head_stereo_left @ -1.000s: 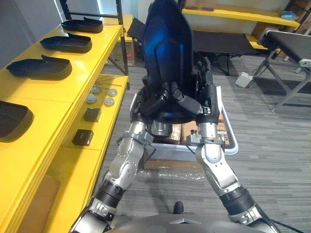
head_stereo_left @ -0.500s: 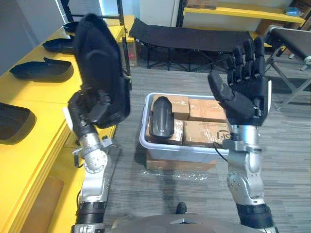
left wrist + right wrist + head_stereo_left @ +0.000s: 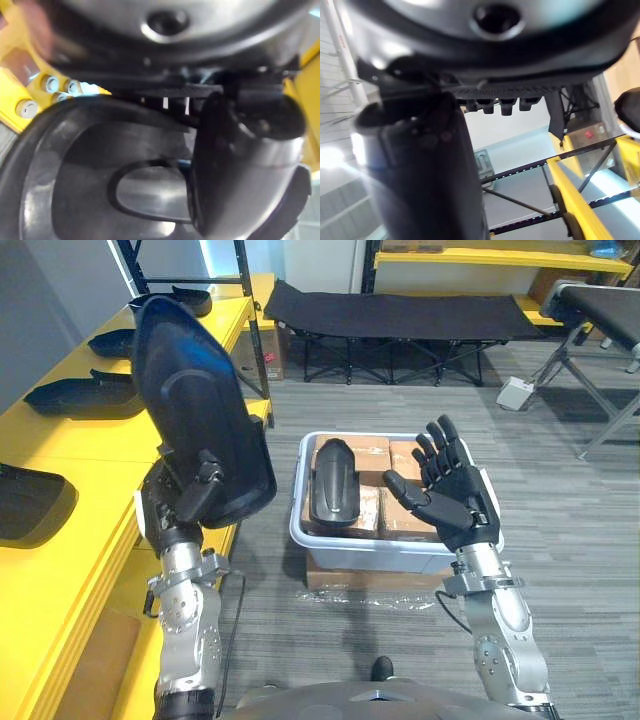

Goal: Walk over and take three plastic housings, then place them on the shelf

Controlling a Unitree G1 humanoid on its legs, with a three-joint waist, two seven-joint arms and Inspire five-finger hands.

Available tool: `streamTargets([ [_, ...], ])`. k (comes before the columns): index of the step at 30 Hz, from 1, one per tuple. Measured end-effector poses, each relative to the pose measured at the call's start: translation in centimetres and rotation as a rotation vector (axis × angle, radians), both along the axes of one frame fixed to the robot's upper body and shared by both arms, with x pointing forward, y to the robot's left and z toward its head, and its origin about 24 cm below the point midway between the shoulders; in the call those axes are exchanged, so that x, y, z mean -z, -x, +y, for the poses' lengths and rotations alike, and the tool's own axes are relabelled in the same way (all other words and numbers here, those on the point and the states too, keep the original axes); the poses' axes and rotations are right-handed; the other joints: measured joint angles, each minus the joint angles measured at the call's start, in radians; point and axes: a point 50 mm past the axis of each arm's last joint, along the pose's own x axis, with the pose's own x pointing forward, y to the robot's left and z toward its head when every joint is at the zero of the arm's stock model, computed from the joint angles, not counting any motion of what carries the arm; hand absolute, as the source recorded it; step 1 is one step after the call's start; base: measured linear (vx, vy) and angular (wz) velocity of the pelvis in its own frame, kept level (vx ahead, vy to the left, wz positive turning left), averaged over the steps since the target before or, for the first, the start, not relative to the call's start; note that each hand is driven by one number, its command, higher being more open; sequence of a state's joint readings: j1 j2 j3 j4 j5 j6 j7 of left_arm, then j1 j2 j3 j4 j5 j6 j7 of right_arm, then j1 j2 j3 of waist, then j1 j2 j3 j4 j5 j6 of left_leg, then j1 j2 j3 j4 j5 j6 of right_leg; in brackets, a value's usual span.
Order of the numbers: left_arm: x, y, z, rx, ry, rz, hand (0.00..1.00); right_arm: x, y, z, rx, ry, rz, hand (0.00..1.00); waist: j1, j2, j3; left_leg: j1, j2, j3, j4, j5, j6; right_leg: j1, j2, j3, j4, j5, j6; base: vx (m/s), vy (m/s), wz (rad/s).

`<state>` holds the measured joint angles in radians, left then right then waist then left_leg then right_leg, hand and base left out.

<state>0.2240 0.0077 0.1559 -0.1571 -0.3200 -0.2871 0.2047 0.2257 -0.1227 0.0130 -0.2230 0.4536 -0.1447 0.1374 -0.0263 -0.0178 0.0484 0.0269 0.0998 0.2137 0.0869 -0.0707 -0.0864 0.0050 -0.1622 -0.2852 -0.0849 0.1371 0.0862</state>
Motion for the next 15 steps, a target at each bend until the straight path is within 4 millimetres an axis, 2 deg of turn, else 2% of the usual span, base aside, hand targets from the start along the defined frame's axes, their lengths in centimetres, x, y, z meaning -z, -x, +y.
streamTargets([
  [2, -0.4, 0.5, 0.3, -0.006, 0.007, -0.018, 0.00, 0.4, -0.1, -0.1, 0.015, -0.002, 0.021, 1.00, 0.004, 0.000, 0.000, -0.010, -0.002, -0.020, 0.003, 0.002, 0.001, 0.004, -0.002, -0.020, 0.000, 0.000, 0.000, -0.01, -0.007, 0.35],
  [5, -2.4, 1.1, 0.9, -0.025, -0.016, -0.109, 0.00, 1.6, -0.5, 0.0, 0.021, -0.005, 0.077, 1.00, 0.047, 0.002, 0.001, -0.027, -0.008, -0.090, 0.017, 0.008, 0.004, 0.037, -0.008, -0.104, 0.005, -0.001, 0.002, -0.01, -0.009, 0.65],
  [7, -3.9, 1.7, 1.5, -0.043, -0.047, -0.168, 0.00, 1.8, -1.1, 0.7, 0.002, 0.029, 0.086, 1.00, 0.065, 0.003, 0.001, -0.042, -0.018, -0.143, 0.019, 0.013, 0.006, 0.059, -0.016, -0.158, 0.005, -0.006, 0.004, -0.04, 0.003, 0.81],
  [9, -5.3, 2.8, 2.4, -0.071, -0.098, -0.221, 0.00, 1.6, -2.3, 2.3, -0.054, 0.120, 0.074, 1.00, 0.108, 0.003, 0.001, -0.057, -0.031, -0.196, 0.013, 0.029, 0.008, 0.075, -0.023, -0.211, 0.005, -0.015, 0.009, -0.04, 0.008, 0.70],
  [10, -5.4, 3.0, 2.7, -0.081, -0.108, -0.227, 0.00, 1.6, -2.6, 2.7, -0.069, 0.146, 0.071, 1.00, 0.117, 0.003, 0.001, -0.058, -0.034, -0.207, 0.013, 0.032, 0.008, 0.082, -0.025, -0.223, 0.005, -0.019, 0.012, -0.03, -0.002, 0.61],
  [13, -5.1, 4.7, 3.8, -0.113, -0.086, -0.223, 0.00, 0.6, -3.9, 5.1, -0.158, 0.269, 0.015, 1.00, 0.173, 0.005, 0.001, -0.059, -0.041, -0.244, 0.011, 0.033, 0.007, 0.102, -0.026, -0.263, 0.005, -0.032, 0.013, -0.03, 0.002, 0.41],
  [15, -4.5, 6.0, 4.5, -0.153, -0.078, -0.184, 0.00, -0.2, -4.4, 6.0, -0.188, 0.271, -0.023, 1.00, 0.201, 0.005, 0.001, -0.059, -0.040, -0.248, 0.010, 0.033, 0.004, 0.106, -0.025, -0.270, 0.005, -0.035, 0.012, -0.01, 0.014, 0.16],
])
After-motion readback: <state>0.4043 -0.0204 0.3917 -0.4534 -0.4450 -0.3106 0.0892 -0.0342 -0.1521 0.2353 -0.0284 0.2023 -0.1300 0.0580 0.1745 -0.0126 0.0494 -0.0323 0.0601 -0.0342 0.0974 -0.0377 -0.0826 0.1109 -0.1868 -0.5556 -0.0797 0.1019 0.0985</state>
